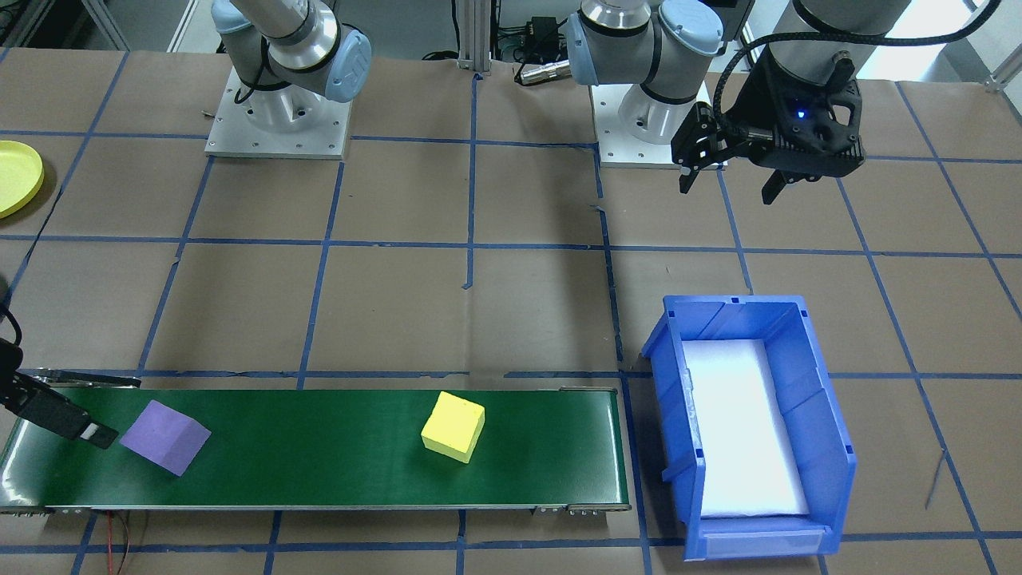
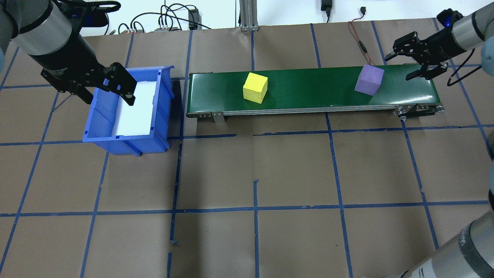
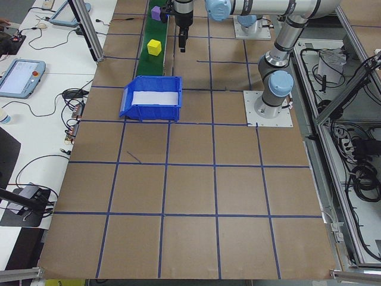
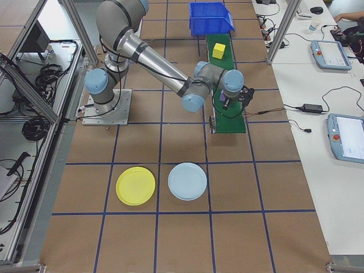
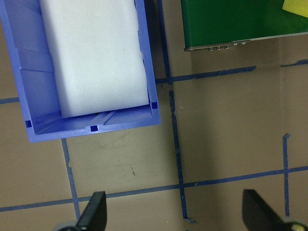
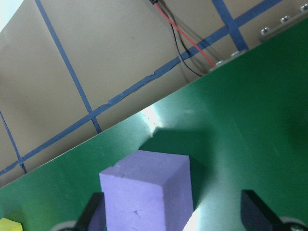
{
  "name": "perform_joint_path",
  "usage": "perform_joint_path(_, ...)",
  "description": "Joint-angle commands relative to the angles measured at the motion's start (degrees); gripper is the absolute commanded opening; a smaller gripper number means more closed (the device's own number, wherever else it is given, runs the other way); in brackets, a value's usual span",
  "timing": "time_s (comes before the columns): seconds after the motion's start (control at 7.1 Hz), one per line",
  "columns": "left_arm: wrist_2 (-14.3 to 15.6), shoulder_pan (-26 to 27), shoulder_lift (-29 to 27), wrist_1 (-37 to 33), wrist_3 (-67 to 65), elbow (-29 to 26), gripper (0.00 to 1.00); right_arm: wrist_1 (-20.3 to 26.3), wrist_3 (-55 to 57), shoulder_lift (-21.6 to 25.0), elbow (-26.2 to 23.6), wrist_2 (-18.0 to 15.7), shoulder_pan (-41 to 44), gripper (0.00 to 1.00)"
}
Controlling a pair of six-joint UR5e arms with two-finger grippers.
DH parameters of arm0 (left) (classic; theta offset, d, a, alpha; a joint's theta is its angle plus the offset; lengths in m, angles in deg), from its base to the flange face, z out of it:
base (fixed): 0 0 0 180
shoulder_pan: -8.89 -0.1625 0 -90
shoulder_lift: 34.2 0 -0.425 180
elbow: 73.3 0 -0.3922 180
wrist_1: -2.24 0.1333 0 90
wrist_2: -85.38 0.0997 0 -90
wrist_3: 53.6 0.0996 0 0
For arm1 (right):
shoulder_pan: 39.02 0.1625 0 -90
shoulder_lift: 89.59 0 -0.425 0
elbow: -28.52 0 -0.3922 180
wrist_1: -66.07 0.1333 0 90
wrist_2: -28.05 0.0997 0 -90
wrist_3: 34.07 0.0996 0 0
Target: Move block left to right into plate
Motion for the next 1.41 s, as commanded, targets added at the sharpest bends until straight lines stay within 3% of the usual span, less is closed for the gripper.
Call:
perform_joint_path(0.0,-0.2,-0.2,0.1,0.0,0.0,-0.3,1.0,-0.9,1.2,-0.9,-0.4,-2.6,1.2,1.0)
perform_joint_path(0.7,0.0,-0.3,1.5,-0.1,0.2,0.8,1.0,-4.0,1.2,-3.8,-0.6,-1.9,1.2,1.0)
perform_joint_path(0.84,0.0,-0.4,1.4,0.4,0.3,0.9,1.0,-4.0,1.2,-3.9,-0.6,-2.3,1.2,0.84)
perform_joint_path(1.13,-0.1,-0.5,1.3,0.6,0.2,0.9,1.0,-3.3,1.2,-3.8,-1.0,-4.8,1.2,0.33)
perform_joint_path(1.27,-0.1,-0.6,1.1,0.6,0.2,0.9,1.0,-3.1,1.2,-3.1,-0.1,-5.9,1.1,0.23)
